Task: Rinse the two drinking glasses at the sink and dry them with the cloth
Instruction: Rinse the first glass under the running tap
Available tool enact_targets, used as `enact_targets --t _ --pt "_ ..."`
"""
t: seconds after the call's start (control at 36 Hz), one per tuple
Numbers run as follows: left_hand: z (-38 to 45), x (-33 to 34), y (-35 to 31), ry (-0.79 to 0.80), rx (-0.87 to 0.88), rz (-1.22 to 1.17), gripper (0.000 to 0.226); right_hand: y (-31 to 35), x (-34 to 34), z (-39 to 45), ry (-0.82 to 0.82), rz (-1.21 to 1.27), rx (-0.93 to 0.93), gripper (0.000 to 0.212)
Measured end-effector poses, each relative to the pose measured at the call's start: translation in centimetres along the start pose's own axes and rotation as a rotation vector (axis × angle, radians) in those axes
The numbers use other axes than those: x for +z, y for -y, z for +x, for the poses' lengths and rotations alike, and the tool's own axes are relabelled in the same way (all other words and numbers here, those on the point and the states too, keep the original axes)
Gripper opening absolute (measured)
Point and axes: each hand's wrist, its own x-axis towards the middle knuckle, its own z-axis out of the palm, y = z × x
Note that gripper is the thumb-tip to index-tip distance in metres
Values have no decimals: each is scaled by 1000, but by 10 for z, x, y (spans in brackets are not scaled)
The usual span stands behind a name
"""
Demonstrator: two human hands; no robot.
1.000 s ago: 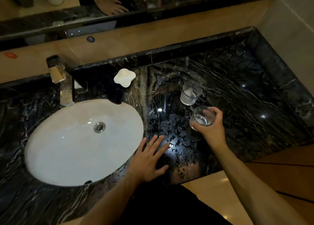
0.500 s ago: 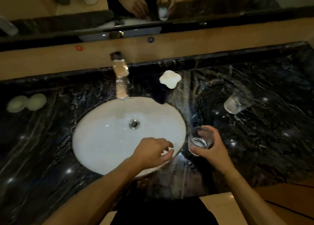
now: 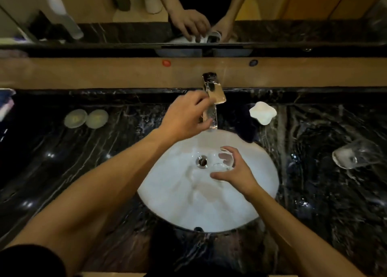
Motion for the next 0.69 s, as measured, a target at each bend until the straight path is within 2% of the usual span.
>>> enact_targets --t 0.11,0.22,0.39,0.69 --pt "30 -6 -1 120 -37 -25 69 16 10 20 -38 37 -7 82" --pt "49 -9 1 205 -4 52 57 25 12 39 -53 61 -12 82" --pt "59 -6 6 166 84 147 50 27 12 56 -64 58 -13 79" --pt "64 -7 15 117 9 27 44 24 14 67 -31 73 14 86"
